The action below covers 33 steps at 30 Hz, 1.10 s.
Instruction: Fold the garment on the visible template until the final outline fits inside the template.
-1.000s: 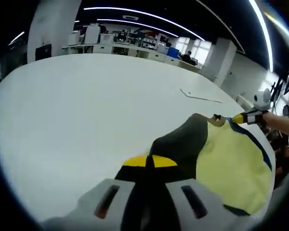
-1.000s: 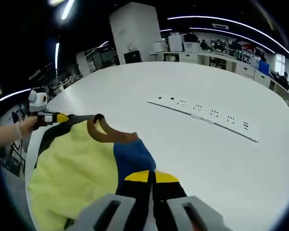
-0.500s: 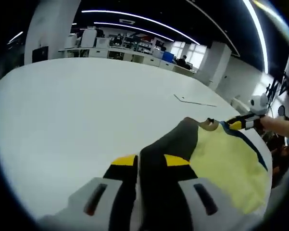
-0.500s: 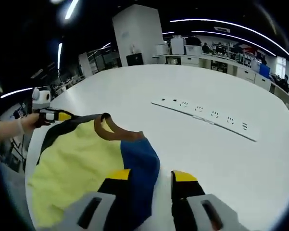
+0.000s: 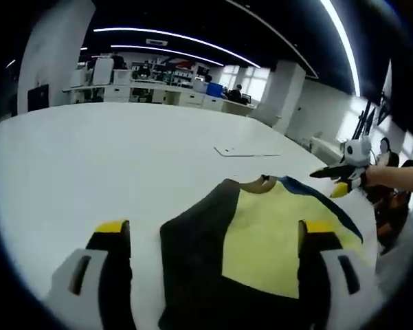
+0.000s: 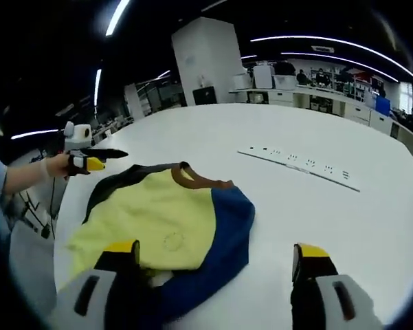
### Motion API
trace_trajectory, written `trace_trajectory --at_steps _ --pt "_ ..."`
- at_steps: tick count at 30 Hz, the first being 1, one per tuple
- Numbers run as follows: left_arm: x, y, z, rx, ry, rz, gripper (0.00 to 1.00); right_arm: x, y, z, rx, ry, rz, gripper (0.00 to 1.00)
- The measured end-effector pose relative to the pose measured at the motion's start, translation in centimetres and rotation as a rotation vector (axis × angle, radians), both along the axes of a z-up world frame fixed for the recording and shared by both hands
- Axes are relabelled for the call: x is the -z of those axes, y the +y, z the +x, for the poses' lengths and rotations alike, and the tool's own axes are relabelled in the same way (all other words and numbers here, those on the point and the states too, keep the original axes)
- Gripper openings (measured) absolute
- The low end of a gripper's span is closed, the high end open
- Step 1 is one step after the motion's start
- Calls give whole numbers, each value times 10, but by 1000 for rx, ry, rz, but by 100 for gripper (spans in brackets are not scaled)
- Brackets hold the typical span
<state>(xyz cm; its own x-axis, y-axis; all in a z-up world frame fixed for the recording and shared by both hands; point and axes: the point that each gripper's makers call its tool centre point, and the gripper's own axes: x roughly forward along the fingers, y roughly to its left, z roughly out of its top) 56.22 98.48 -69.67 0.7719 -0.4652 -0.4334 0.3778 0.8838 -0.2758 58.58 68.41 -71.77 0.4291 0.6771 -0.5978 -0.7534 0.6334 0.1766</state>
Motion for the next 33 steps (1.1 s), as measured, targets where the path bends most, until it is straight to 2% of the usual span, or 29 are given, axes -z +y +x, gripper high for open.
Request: trace_trajectory --at_steps 11,15,22,29,33 --pt "-26 -9 -32 10 -34 -12 99 -18 -11 -42 -68 -41 -34 96" --pt "-32 -14 -46 18 -25 -16 97 -28 -14 -55 -60 -65 -11 95" --pt "-49 -18 -68 25 -44 -23 95 -40 -26 -80 -44 -93 3 91" --pt "-60 -26 -87 44 -59 -16 93 -42 -43 -105 -18 -111 8 88" --pt "-62 -31 -96 57 -67 -12 91 -36 -54 -124 -32 -128 -31 80"
